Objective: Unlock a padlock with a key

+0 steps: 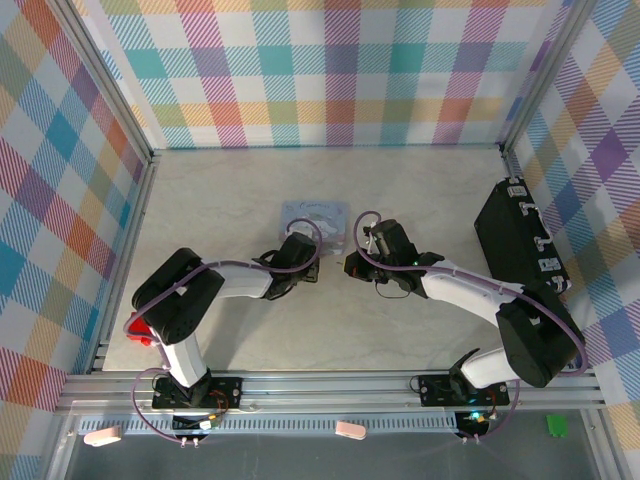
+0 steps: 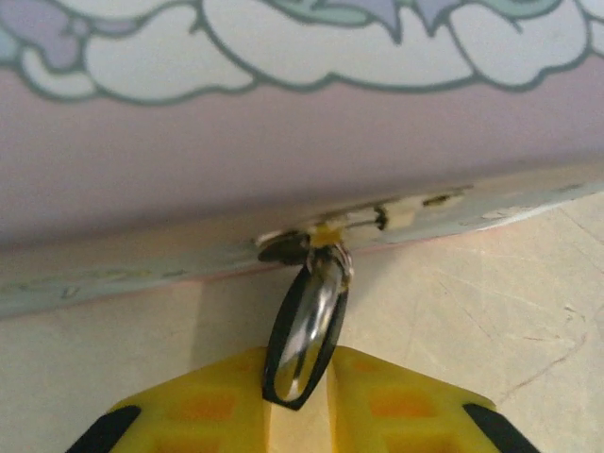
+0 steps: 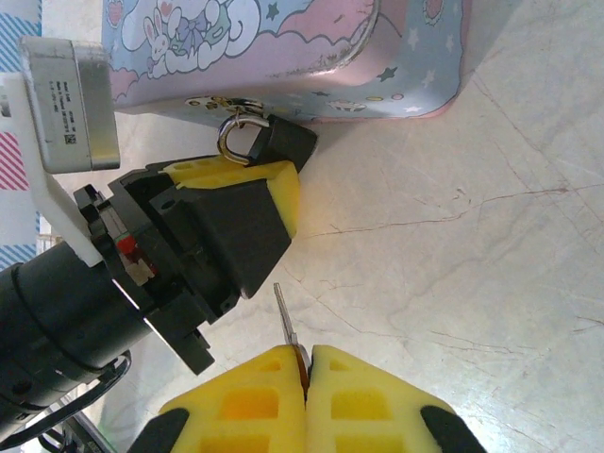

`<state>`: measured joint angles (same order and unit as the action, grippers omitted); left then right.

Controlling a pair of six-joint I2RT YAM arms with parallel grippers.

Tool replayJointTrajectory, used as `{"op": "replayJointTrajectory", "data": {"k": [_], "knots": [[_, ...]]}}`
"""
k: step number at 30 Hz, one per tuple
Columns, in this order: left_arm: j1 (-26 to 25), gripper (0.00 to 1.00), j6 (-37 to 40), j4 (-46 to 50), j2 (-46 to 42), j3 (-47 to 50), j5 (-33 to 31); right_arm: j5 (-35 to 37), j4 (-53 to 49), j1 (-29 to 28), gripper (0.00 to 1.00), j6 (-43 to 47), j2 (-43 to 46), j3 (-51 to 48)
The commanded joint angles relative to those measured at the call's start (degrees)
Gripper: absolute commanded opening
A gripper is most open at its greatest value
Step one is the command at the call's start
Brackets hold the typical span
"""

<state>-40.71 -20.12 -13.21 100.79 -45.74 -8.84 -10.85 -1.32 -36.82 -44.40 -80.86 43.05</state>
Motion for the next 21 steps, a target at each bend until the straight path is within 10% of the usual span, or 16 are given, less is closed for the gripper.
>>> {"op": "replayJointTrajectory", "data": {"k": [1,21], "knots": [[-0.71,0.18,-1.2,1.15,-4.55,2.4,0.34,-1.58,0.78,0.09,0.0,-0.51,-0.82,0.83],[-1.17,0.11,-3.15,15.67,-11.72,-0.6,8.21,-3.92,7.01,-2.73,0.0,-1.64,-8.55,1.91]]}}
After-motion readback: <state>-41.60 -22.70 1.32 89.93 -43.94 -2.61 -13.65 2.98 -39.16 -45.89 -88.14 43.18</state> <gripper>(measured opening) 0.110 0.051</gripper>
